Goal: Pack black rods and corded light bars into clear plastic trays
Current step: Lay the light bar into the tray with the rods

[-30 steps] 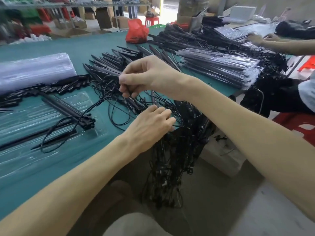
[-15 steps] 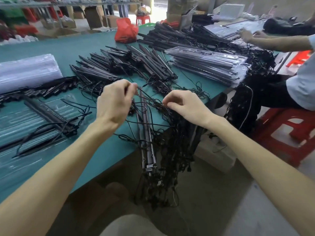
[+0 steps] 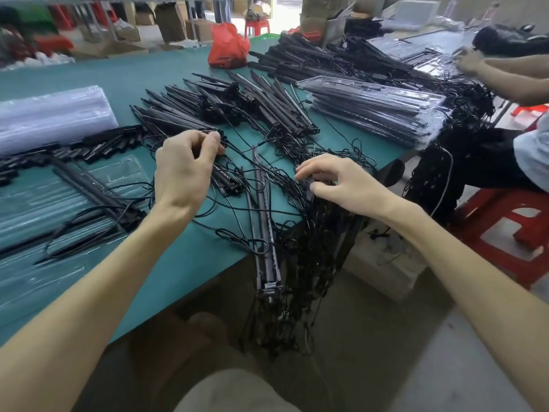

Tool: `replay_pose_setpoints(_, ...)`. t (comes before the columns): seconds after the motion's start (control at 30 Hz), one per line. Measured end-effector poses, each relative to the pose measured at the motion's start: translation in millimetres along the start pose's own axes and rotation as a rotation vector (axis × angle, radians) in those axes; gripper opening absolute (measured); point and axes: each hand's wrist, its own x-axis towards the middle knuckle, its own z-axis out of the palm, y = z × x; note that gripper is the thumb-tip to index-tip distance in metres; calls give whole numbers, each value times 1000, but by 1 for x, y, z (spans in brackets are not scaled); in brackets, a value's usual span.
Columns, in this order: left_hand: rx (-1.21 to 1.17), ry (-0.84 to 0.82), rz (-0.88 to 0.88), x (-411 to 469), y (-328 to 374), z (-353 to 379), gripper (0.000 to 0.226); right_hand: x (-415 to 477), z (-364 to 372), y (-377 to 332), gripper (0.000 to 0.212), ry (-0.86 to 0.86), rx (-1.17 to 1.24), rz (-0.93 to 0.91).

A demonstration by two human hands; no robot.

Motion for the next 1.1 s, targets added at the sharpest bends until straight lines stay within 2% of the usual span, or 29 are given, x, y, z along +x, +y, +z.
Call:
replay_pose_setpoints(0.07, 43, -44, -21, 2, -8, -2, 30, 0, 1, 0, 29, 58, 5, 32)
replay_pose_setpoints(0.17, 220, -157, -18, -2, -28, -9, 25, 0, -1, 5, 27, 142, -185, 104)
replay_pose_setpoints(0.3, 322, -261, -6, -14, -48, -10, 23, -2, -3, 8, 42, 108, -270, 189)
replay_pose_setpoints(0.37, 332, -284, 5, -19, -52, -7, 21, -4, 2, 7, 49, 108, -351, 156)
replay_pose_setpoints(0.5, 256, -265, -5, -22, -52, -5, 25, -4, 12, 4, 44, 162, -592, 39)
replay_pose_setpoints(0.6, 72, -230, -69, -18, -45, -7, 26, -1, 12, 4, 16, 180, -656, 106)
replay_pose_setpoints(0.63, 18, -220, -93, -16, -42, -7, 27, 0, 11, 2, 20, 178, -639, 169)
replay_pose_setpoints(0.67, -22, -213, -113, -15, -38, -7, 27, 0, 10, 0, 33, 169, -638, 220)
replay_pose_setpoints(0.73, -80, -204, -141, -13, -32, -7, 28, -1, 8, -1, 48, 127, -666, 246)
replay_pose_setpoints(0.8, -127, -196, -162, -12, -28, -6, 27, -4, 6, -1, 44, 48, -569, 267)
replay_pose_setpoints(0.87, -160, -196, -175, -13, -26, -7, 27, -5, 5, 4, 34, 1, -337, 311)
replay_pose_setpoints(1.03, -216, -211, -194, -14, -26, -9, 29, -3, 1, 13, 16, 64, 55, 342)
replay_pose_setpoints(1.1, -168, -223, -184, -13, -28, -11, 28, -4, 1, 14, 11, 112, 219, 367)
